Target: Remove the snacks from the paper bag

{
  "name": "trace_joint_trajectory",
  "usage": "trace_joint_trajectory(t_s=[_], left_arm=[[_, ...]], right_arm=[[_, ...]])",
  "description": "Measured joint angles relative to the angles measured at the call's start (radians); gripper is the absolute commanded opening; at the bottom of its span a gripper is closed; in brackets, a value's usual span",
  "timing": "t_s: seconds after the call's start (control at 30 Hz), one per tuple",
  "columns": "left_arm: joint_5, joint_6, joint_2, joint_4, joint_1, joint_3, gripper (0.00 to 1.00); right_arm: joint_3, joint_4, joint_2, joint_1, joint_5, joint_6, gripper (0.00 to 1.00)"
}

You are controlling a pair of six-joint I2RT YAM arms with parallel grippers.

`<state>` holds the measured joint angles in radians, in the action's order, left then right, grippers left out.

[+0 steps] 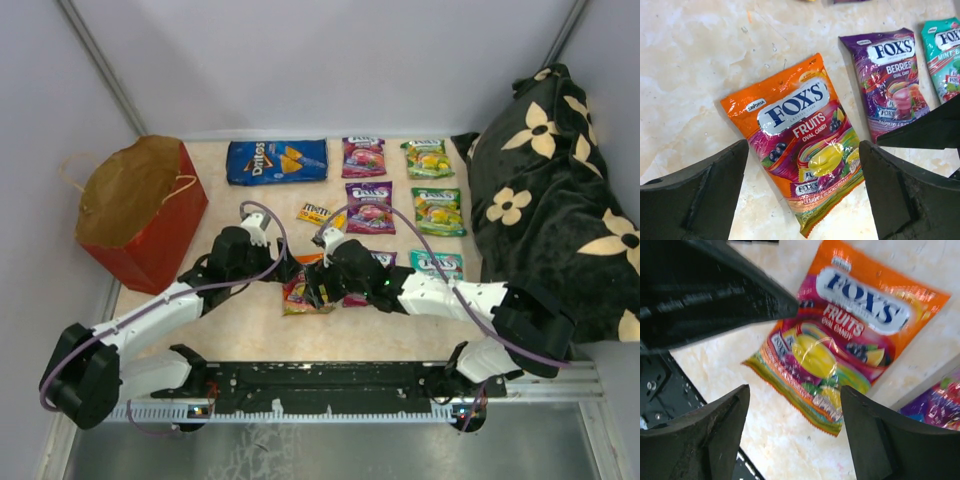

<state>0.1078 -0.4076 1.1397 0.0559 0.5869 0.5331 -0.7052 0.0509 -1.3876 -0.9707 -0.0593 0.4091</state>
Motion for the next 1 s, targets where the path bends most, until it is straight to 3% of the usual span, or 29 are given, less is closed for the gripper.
trace_joint_trajectory(t_s=[0.13,0.47,1.0], left_arm=[[-0.013,-0.014,0.0,-0.062,0.002,0.021,0.96],[-0.054,-0.09,0.111,-0.089,0.037,-0.045,0.83],[-0.184,-0.094,0.255,-0.015,0.042,0.034,0.67]], right_arm=[[-0.058,-0.038,0.0,0.002,0.045,-0.028,0.55],[-0.014,-0.048,-0.1,0.005,0.096,-0.004,0.37],[-0.022,0.098,-0.233,0.006,0.113,0.047,0.31]])
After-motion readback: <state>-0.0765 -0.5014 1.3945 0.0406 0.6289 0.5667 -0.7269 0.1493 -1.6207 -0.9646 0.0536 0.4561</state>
